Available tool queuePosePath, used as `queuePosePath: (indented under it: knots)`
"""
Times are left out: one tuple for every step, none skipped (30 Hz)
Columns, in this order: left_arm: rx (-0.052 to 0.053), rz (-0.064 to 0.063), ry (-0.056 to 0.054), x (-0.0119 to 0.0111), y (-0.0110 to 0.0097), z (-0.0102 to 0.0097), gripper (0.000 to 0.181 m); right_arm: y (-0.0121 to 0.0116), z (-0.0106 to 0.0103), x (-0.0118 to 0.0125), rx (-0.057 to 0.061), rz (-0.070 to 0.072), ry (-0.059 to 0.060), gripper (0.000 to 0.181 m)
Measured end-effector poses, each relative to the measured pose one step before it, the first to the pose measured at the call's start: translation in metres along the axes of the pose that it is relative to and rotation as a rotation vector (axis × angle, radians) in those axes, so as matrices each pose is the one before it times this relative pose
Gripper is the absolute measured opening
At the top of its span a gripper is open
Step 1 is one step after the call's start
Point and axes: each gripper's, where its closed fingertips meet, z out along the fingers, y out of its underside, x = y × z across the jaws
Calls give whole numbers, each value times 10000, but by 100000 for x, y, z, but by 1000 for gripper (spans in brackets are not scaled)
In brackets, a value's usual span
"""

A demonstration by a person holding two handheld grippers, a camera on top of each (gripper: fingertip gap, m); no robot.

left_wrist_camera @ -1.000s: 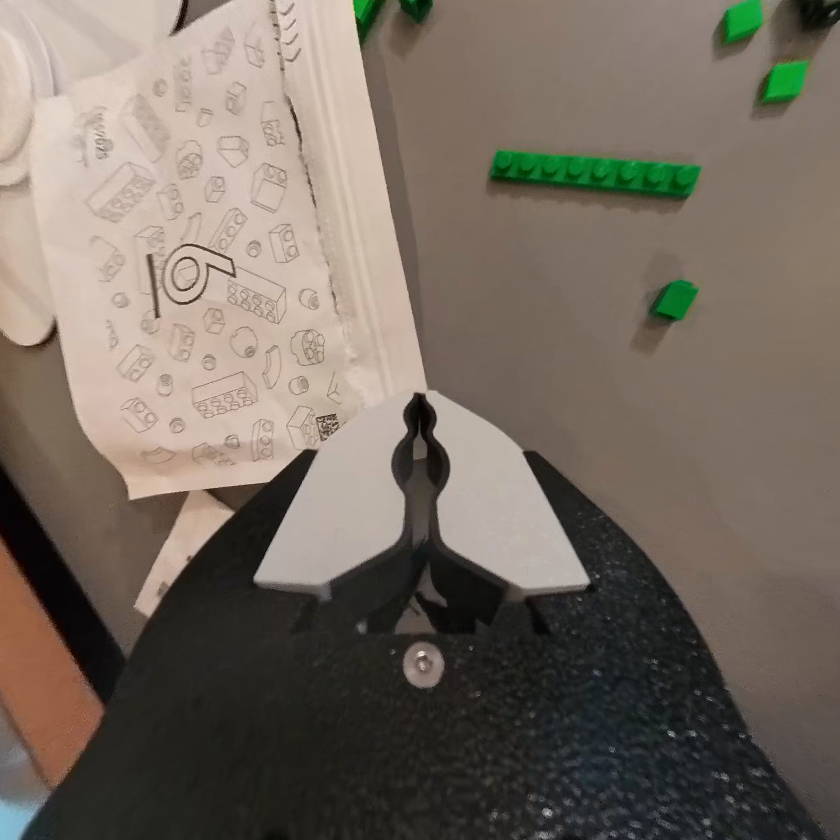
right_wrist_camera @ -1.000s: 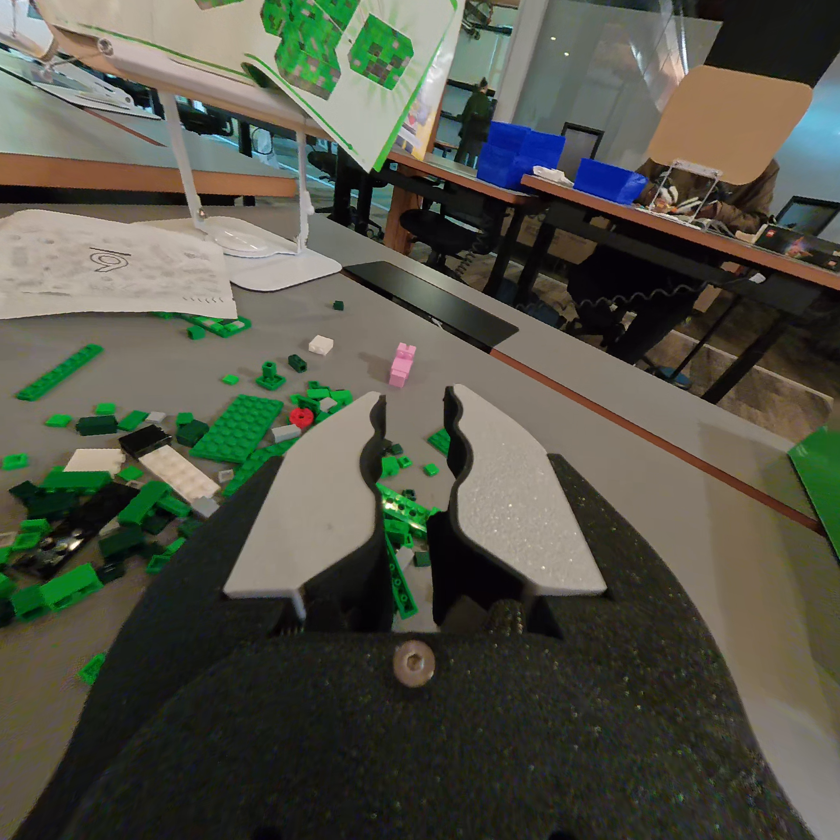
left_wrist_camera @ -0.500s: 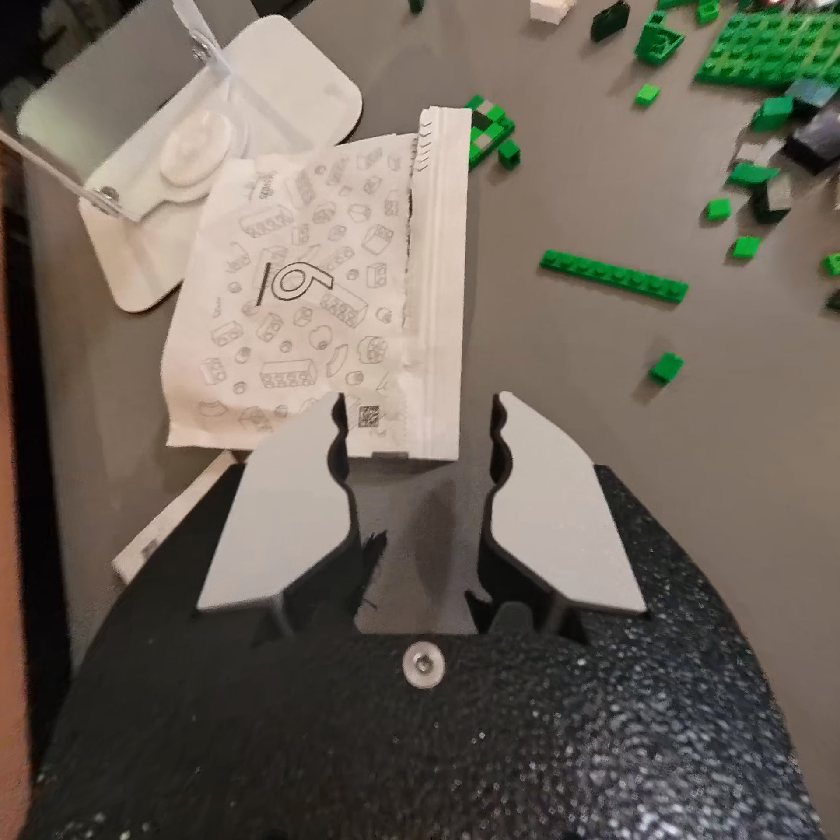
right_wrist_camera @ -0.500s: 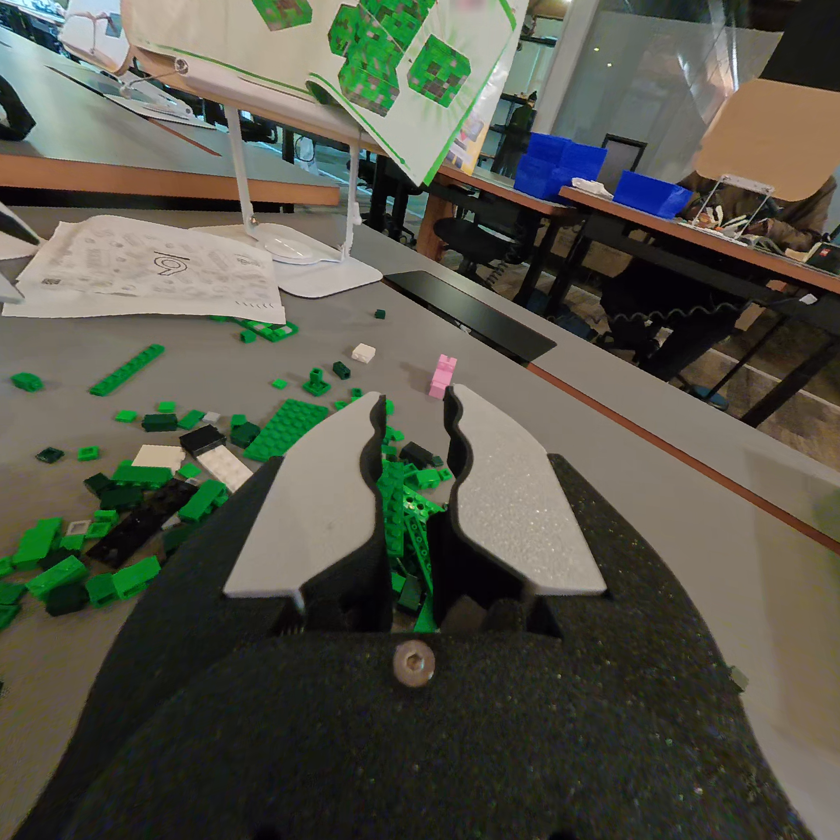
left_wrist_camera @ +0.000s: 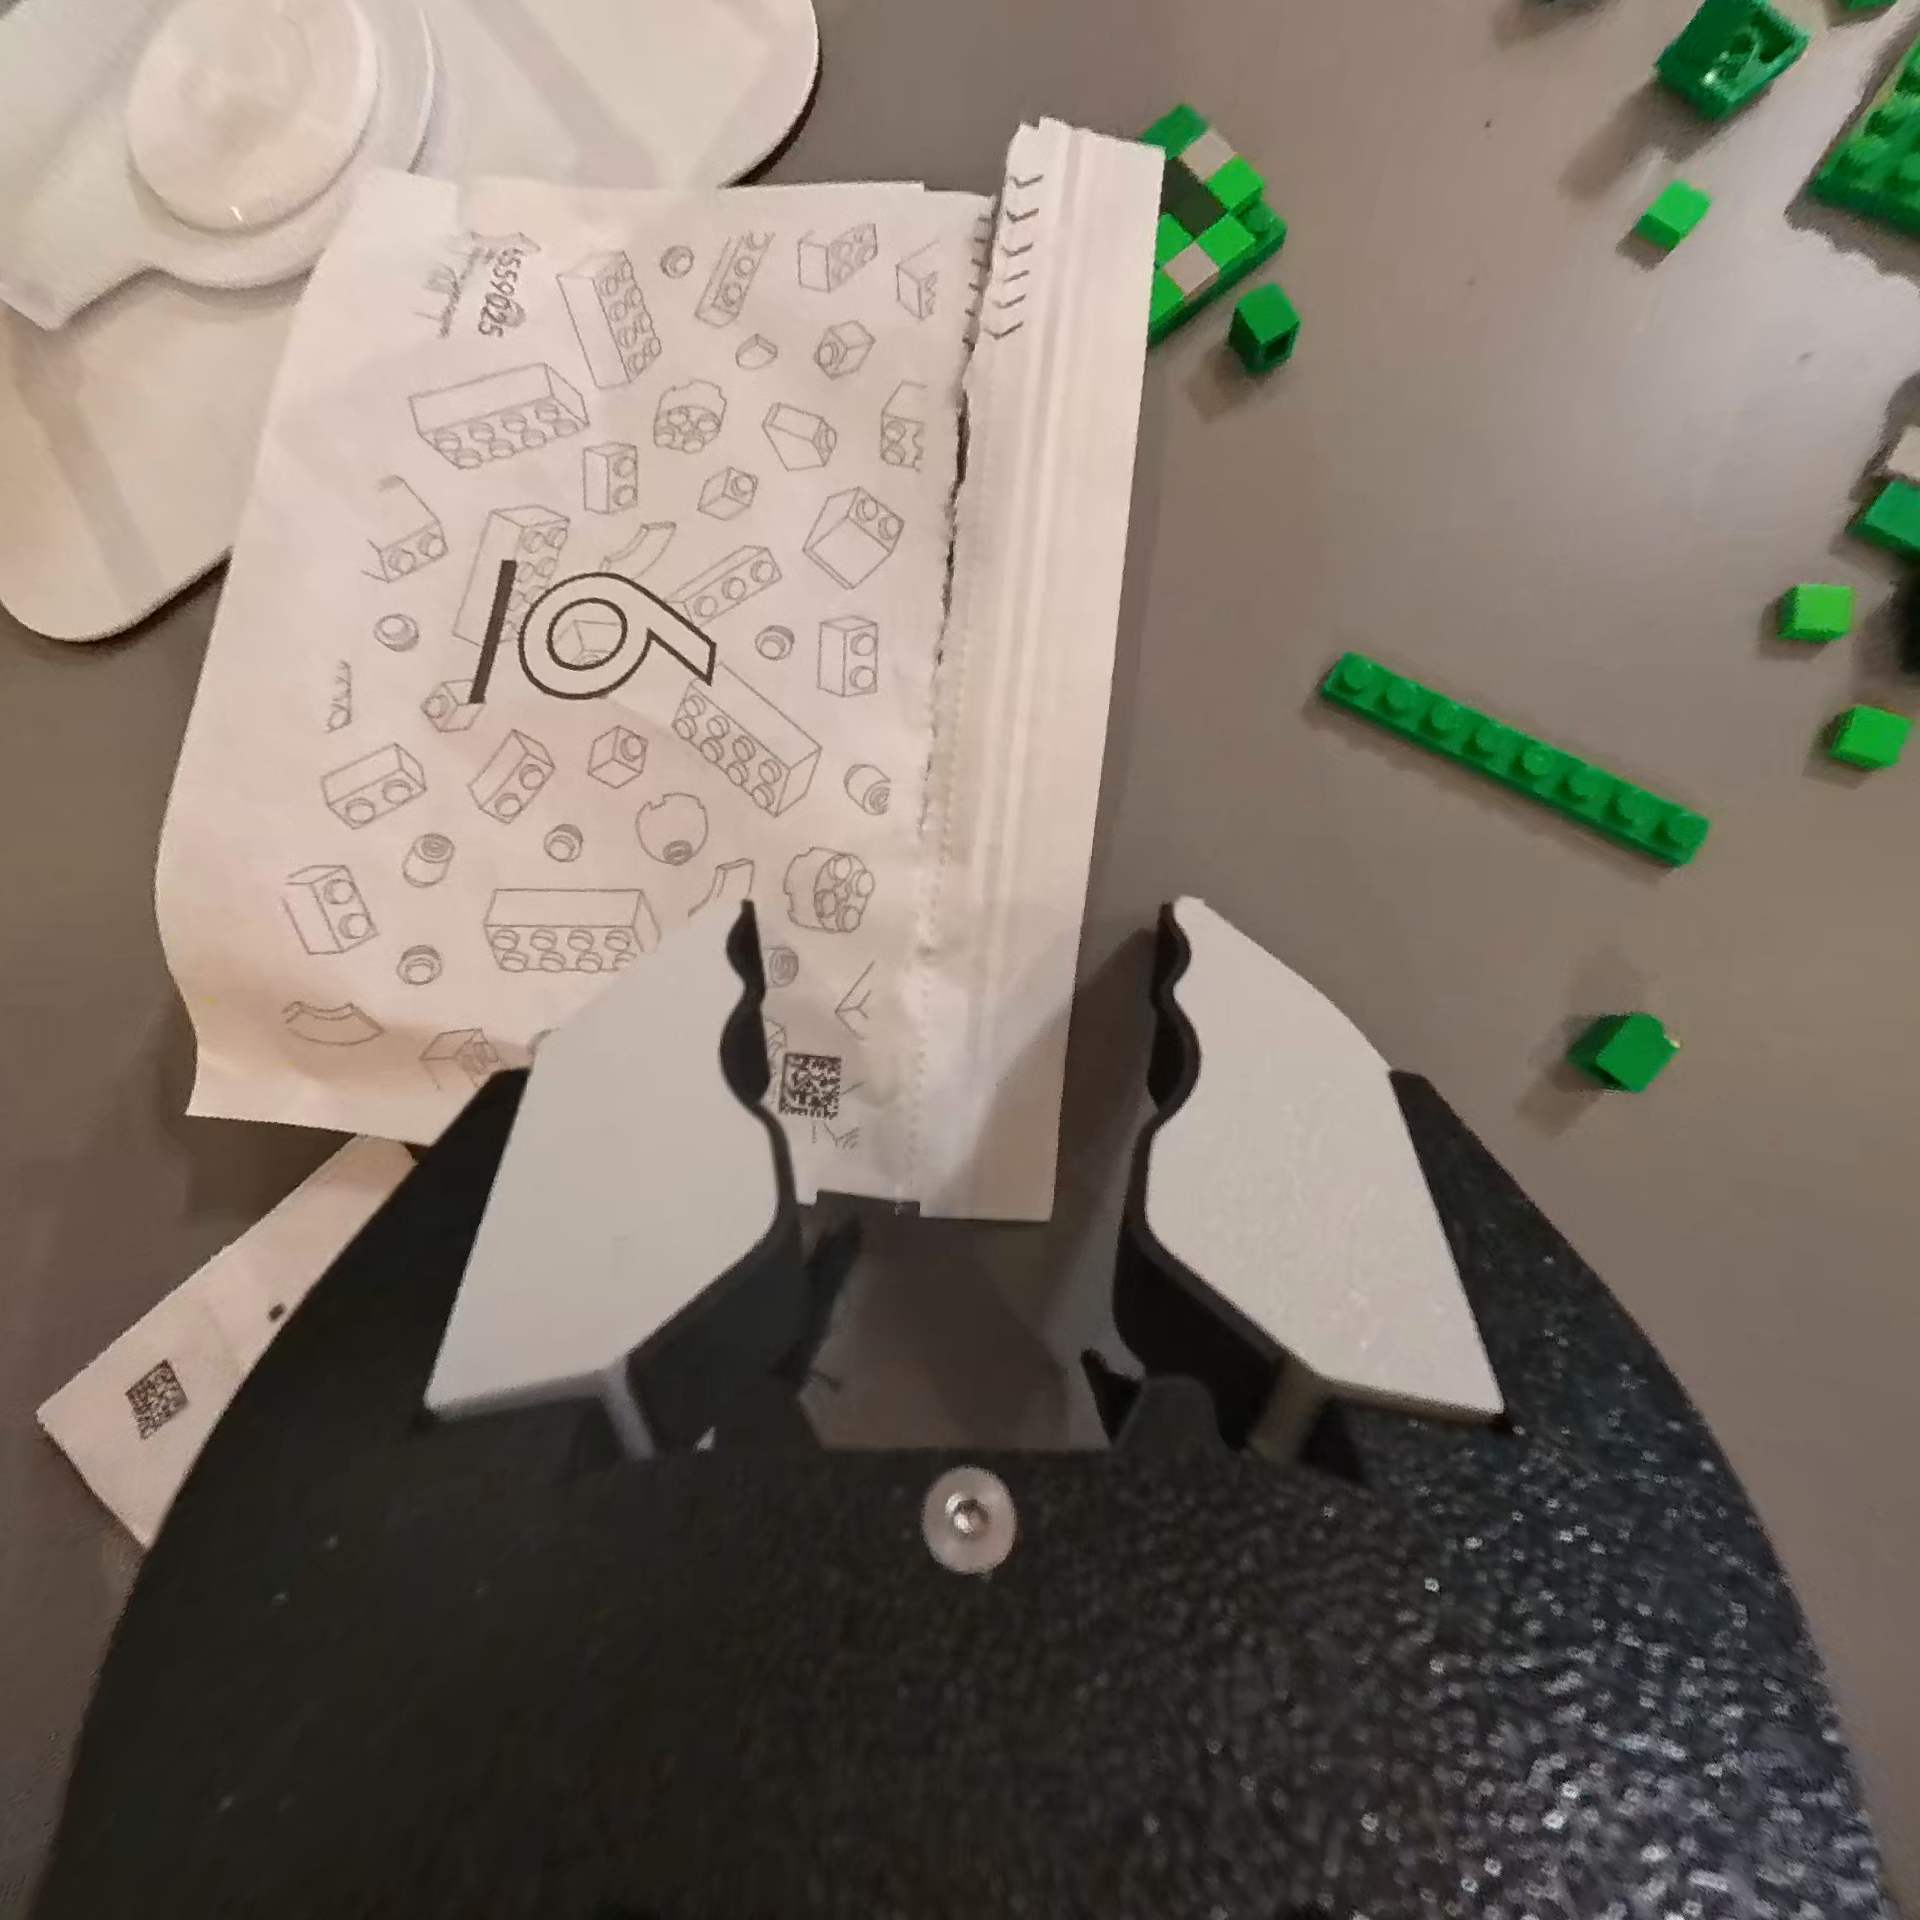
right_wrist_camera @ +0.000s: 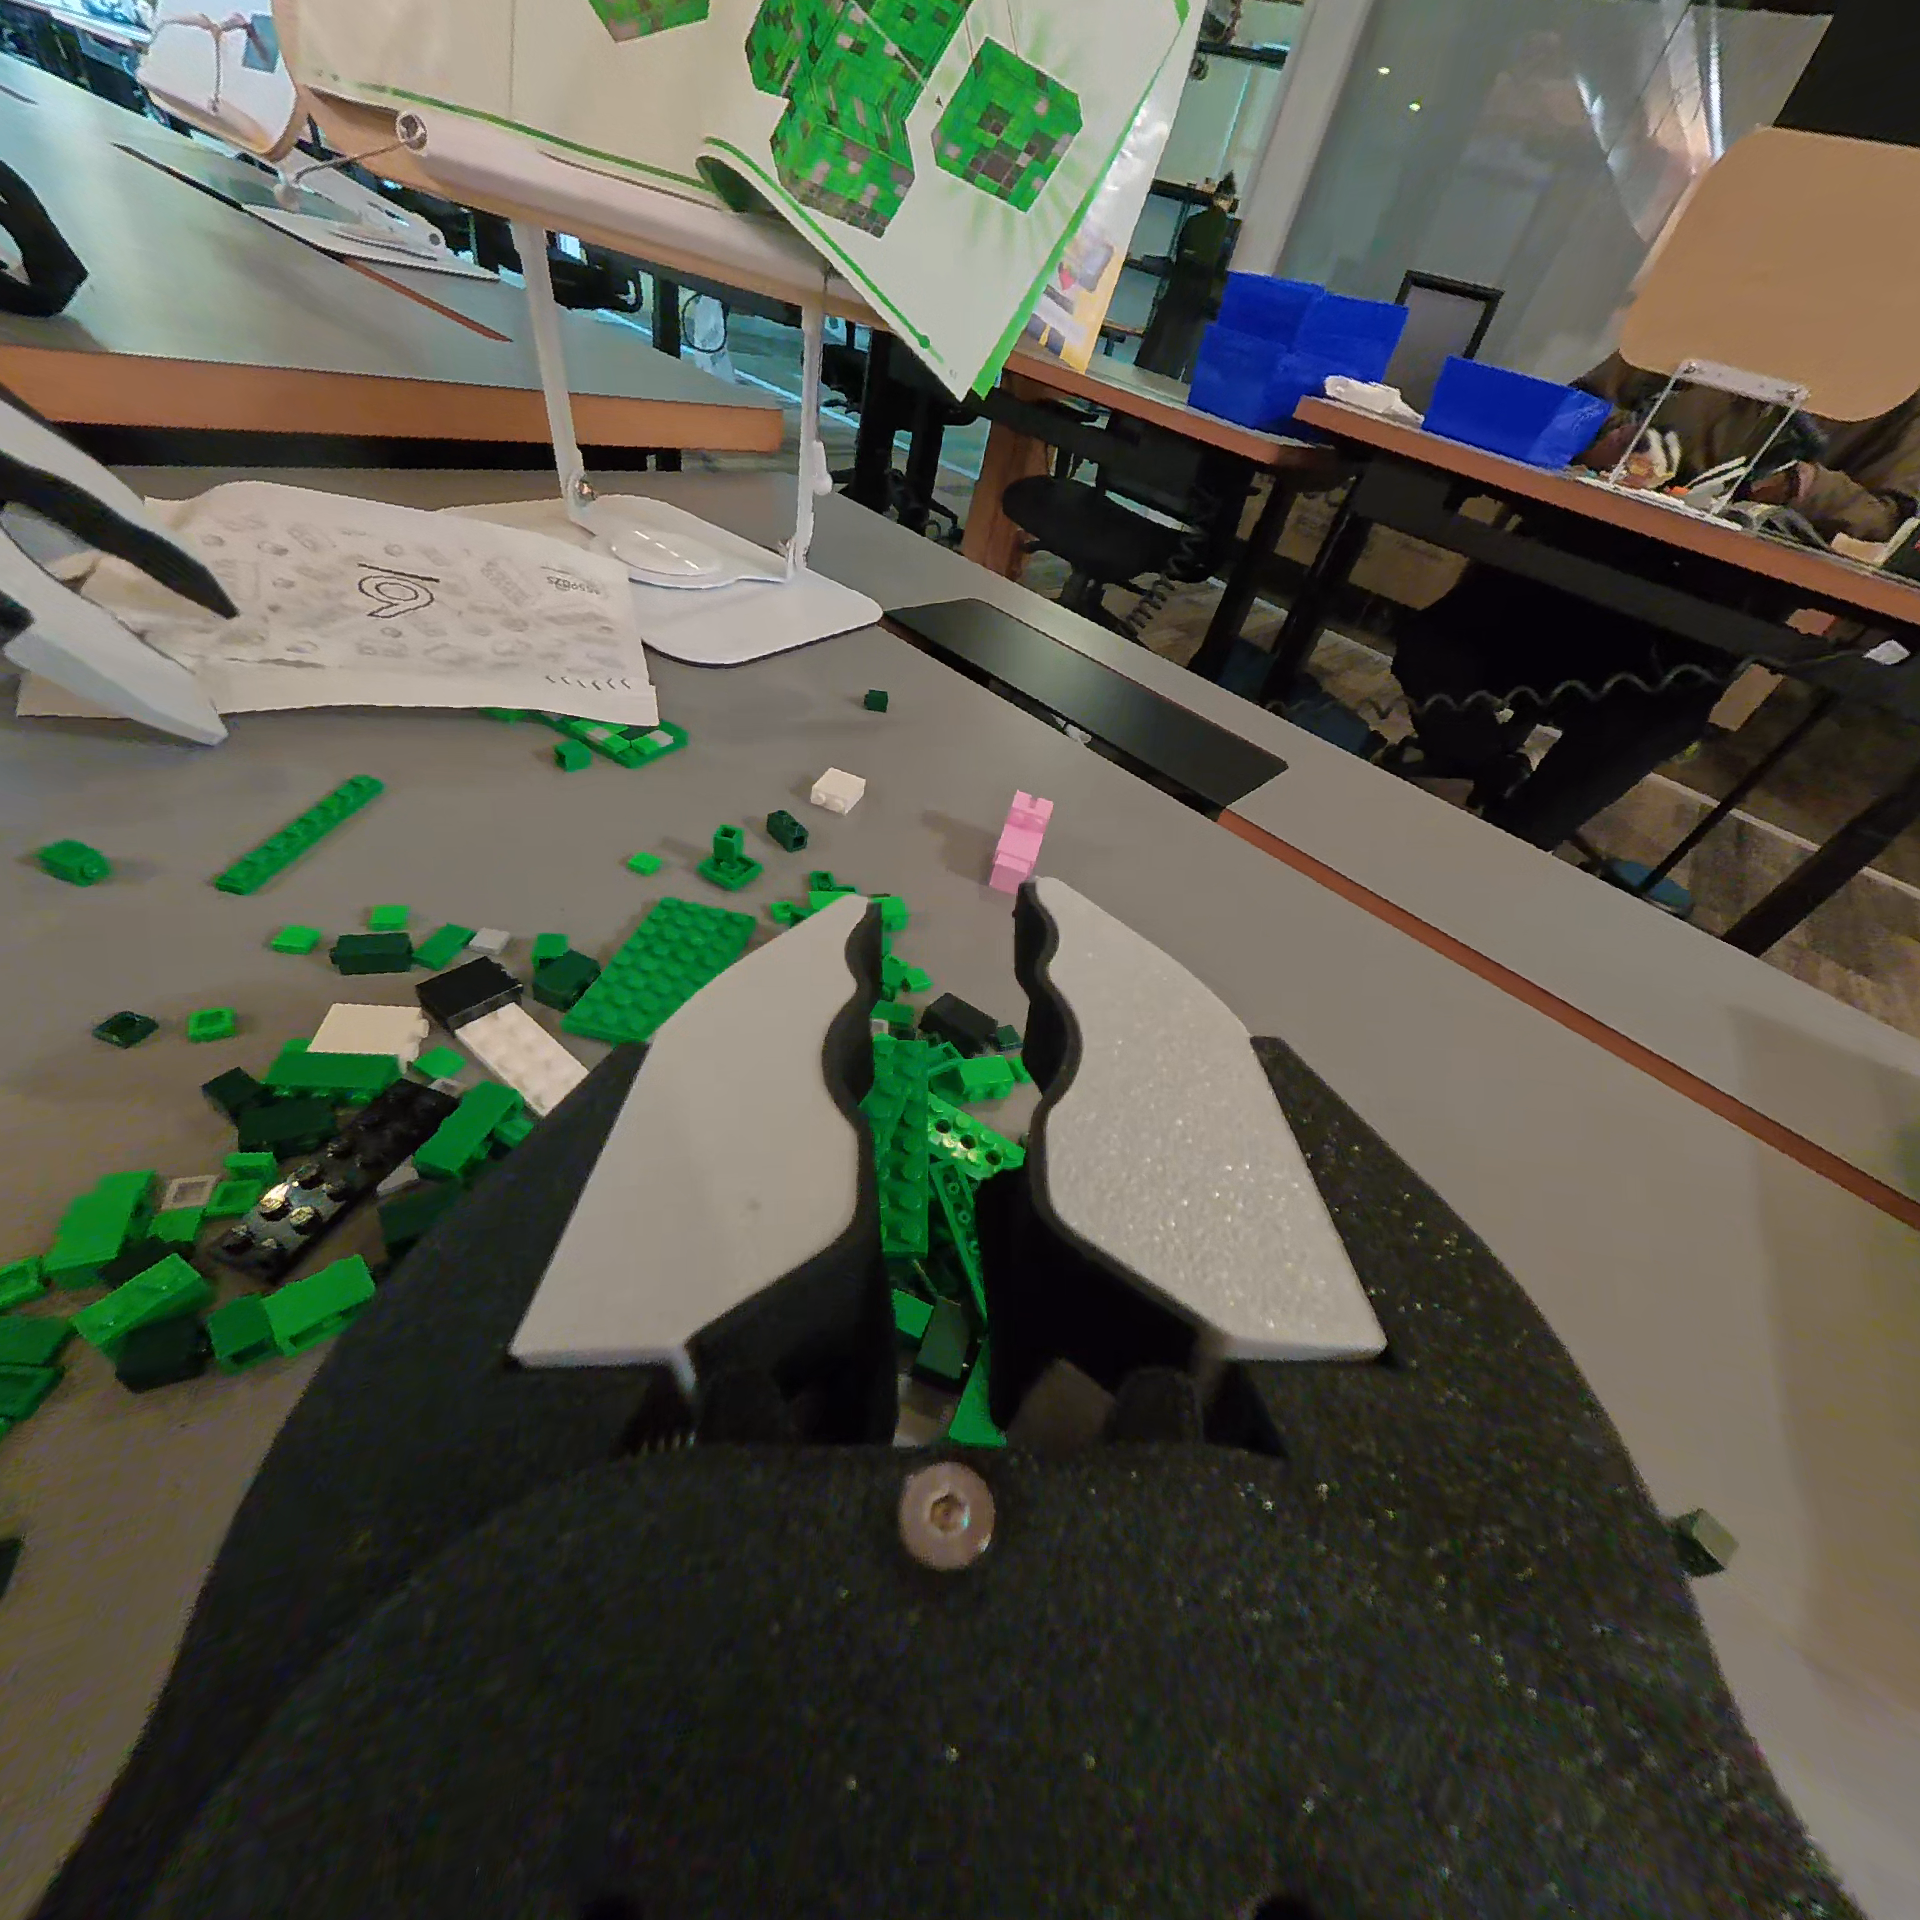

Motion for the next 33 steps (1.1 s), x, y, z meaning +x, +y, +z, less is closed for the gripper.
queuePosePath:
  knots:
    - [-62, 23, -137, -166, -60, 61, 71, 109, 67, -110, -47, -30, -31, 24]
    - [-88, 47, -143, -212, -19, 90, 72, 106, 60, -95, -56, -50, -22, 24]
    - [-59, -58, -16, -120, -36, 65, 71, 74, 44, -88, -45, -58, -18, 24]
    - [-97, -151, 95, -37, 41, 80, 70, 30, 18, -55, -27, -53, -11, 24]
    - [-106, -276, 191, -11, 86, 99, 70, -4, -6, -23, -7, -42, 1, 24]
    - [-122, -340, 273, 25, 131, 111, 70, -35, -24, 6, 10, -23, 10, 24]
    - [-87, -304, 284, 2, 113, 111, 70, -33, -32, 25, 18, 1, 7, 24]
    - [-18, -233, 233, -33, 54, 108, 70, -18, -11, 29, 9, 22, 0, 24]
    - [60, -92, 57, -221, -37, 32, 65, 25, 7, 15, -3, 30, -7, 24]
    - [81, 107, 60, -114, -21, -15, 62, 43, 8, 4, -13, 25, -11, 24]
    - [61, 79, 71, -1, -5, -11, 60, 71, 31, -3, -25, 13, -10, 24]
    - [25, 94, 71, 61, 43, -39, 58, 72, 39, -27, -32, 2, -14, 24]
    - [-8, 64, 44, 75, 33, -48, 56, 62, 35, -55, -28, -2, -22, 24]
    - [-12, 94, 54, 123, 16, -35, 51, 44, 43, -62, -24, -9, -28, 24]
    - [-14, 116, 53, 144, -4, -45, 43, 54, 36, -74, -27, -18, -24, 24]
    - [-37, 163, 10, 96, 28, -52, 26, 39, 37, -47, -24, -29, -12, 24]
    - [-52, 209, -84, -3, 63, -55, 11, 7, 19, -56, -15, -35, -9, 24]
    - [-57, 214, -194, -120, 84, -19, 4, 4, 4, -37, -6, -31, -7, 24]
    - [-31, 179, -191, -66, 36, -38, 3, -20, 11, -37, -2, -21, -11, 24]
    - [-33, 174, -183, -47, 79, -53, 1, -30, -6, -21, 6, -14, -11, 24]
    - [26, 150, -109, 38, 3, -113, 0, -55, -7, -26, 16, -12, -11, 24]
    - [121, 78, -1, 143, -102, -173, 0, -74, -11, -37, 24, -10, -14, 24]
    - [182, -38, 0, 76, -159, -238, 0, -88, -5, -80, 32, -7, -36, 24]
    - [210, -59, -56, -52, -186, -308, 0, -113, 18, -156, 43, -3, -71, 24]
    - [221, -44, 7, -5, -185, -396, 0, -126, 45, -266, 48, 4, -114, 23]
    - [254, -53, 114, 107, -243, -461, 0, -134, 82, -399, 45, 12, -165, 23]
    - [315, -114, 176, 174, -331, -556, 0, -146, 133, -575, 39, 10, -235, 23]
    - [348, -164, 281, 275, -409, -621, 0, -221, 174, -850, 62, -31, -369, 24]
    - [359, -147, 363, 397, -449, -675, 0, -251, 217, -1084, 71, -89, -472, 26]
    - [335, -146, 352, 393, -446, -687, 0, -227, 312, -1172, 42, -80, -494, 28]
    - [253, -110, 222, 230, -366, -668, 0, -212, 430, -1259, 17, -62, -522, 32]
    - [176, -59, 117, 128, -296, -628, 0, -228, 506, -1253, 8, -141, -526, 35]
    - [137, -29, 154, 212, -275, -584, 0, -271, 586, -1029, -21, -256, -383, 36]
